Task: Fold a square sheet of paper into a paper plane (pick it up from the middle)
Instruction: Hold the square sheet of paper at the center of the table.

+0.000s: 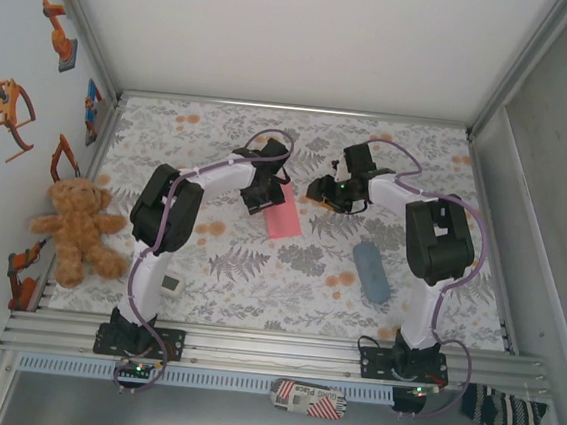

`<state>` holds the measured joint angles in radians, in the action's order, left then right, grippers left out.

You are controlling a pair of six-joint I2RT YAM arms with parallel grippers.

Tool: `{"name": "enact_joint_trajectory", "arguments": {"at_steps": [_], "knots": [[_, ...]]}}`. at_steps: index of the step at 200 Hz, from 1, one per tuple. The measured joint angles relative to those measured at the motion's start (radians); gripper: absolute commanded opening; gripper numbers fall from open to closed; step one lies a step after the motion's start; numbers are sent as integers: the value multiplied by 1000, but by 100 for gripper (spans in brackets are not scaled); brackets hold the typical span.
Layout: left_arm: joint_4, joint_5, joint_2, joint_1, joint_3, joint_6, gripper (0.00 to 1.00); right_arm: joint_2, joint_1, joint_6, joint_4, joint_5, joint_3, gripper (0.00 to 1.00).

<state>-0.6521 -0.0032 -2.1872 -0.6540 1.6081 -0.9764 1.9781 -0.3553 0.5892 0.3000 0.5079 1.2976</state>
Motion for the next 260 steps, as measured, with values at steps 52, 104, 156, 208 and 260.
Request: {"name": "enact_joint_trajectory", "arguments": {"at_steps": [52,104,156,208,260], "knots": [[-1,0,-1,0,1,0,54,0,2,0,2,0,0,54],[-21,0,-11,0,19,2,54,0,2,0,2,12,0,53],[-24,0,-13,0,22,4,54,0,2,0,2,24,0,53],[-37,0,-19,0,34,4,54,0,2,0,2,27,0,52],[-53,0,-28,0,50,4,56,0,2,0,2,27,0,51]]}}
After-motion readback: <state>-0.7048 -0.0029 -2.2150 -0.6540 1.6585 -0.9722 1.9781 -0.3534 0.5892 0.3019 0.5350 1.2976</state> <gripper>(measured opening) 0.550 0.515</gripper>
